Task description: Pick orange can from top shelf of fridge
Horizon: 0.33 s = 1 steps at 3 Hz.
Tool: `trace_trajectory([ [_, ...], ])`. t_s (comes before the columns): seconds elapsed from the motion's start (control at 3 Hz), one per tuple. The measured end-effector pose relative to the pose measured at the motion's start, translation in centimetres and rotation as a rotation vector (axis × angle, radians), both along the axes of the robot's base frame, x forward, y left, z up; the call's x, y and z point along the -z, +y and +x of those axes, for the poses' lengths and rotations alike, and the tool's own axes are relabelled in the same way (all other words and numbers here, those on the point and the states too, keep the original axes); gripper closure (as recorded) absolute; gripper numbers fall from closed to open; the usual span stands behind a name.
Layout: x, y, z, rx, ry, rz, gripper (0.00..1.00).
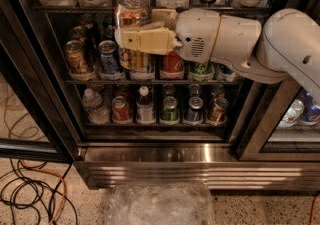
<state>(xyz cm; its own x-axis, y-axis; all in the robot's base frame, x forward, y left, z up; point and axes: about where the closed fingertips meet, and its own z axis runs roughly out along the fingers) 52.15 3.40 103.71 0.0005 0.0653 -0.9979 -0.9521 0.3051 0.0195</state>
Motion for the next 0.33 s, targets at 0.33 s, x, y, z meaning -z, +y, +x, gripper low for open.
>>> trace_trajectory([
  [0.33,0.0,0.0,0.0,0.0,0.0,0.0,1.0],
])
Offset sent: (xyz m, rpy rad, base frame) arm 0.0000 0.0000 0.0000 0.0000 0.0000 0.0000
